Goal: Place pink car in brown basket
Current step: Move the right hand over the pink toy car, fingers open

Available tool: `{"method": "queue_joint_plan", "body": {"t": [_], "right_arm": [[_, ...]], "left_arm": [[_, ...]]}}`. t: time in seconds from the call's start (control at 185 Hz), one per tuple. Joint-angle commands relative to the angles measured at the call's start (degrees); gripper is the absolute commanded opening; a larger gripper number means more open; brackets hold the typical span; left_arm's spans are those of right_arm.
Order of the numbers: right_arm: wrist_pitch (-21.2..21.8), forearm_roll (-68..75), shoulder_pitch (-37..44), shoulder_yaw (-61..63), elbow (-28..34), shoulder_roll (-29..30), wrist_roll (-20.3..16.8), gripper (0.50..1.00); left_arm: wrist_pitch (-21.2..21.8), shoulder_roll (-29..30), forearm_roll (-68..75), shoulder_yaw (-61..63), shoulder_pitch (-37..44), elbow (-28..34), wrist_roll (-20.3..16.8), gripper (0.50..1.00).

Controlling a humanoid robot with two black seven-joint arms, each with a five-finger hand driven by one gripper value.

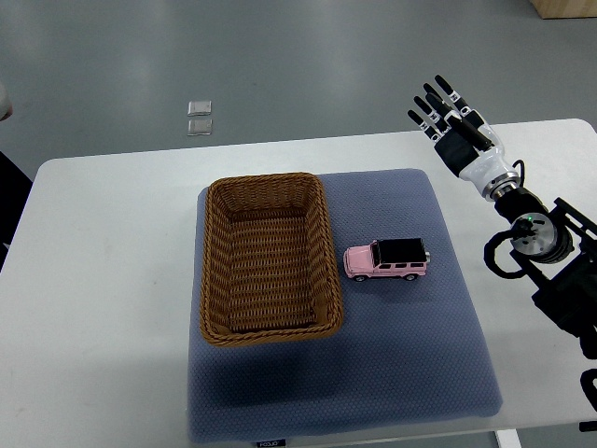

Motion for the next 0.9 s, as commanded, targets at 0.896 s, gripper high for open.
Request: {"method": "queue_joint_plan", "body": {"t": [0.896], "right_arm": [[9.6,-57.74,24.56,-43.86,24.26,-25.97,-8.09,0.913]], "left_arm": [[-0.18,0.0,0.09,0.15,-0.09,-0.58,0.0,1.0]]}}
